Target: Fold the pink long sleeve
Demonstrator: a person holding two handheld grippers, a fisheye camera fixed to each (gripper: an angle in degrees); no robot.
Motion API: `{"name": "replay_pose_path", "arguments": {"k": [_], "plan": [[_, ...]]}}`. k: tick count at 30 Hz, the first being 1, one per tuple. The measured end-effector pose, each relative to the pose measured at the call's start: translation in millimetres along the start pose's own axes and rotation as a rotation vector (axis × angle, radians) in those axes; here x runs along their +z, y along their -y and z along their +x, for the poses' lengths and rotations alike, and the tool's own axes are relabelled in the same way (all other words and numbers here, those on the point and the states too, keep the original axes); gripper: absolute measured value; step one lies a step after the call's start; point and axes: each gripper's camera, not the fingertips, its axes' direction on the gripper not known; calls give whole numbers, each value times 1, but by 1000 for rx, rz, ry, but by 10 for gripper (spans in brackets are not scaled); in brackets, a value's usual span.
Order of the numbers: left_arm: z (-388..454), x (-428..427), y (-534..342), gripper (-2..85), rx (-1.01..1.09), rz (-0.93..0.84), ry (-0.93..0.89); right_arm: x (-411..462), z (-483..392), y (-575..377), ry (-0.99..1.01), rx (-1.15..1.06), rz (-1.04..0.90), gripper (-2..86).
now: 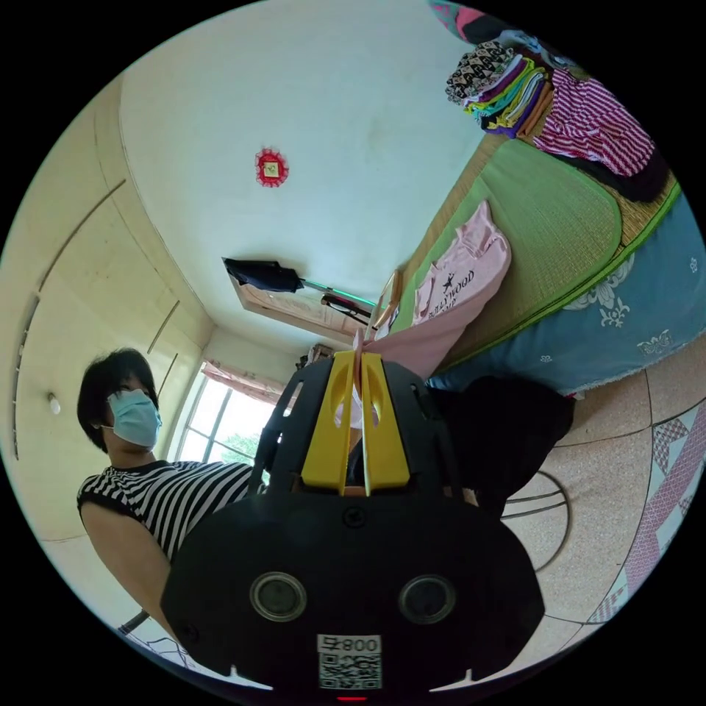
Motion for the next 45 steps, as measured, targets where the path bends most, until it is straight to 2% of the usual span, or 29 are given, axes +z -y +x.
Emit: {"name": "replay_pose_path", "arguments": {"k": [21, 45], "plan": [[87, -12, -47, 8, 70, -45, -73, -60, -58, -24, 40, -93, 42, 11], [124, 20, -2, 8, 70, -50, -99, -67, -48, 13, 41, -97, 77, 12]]}}
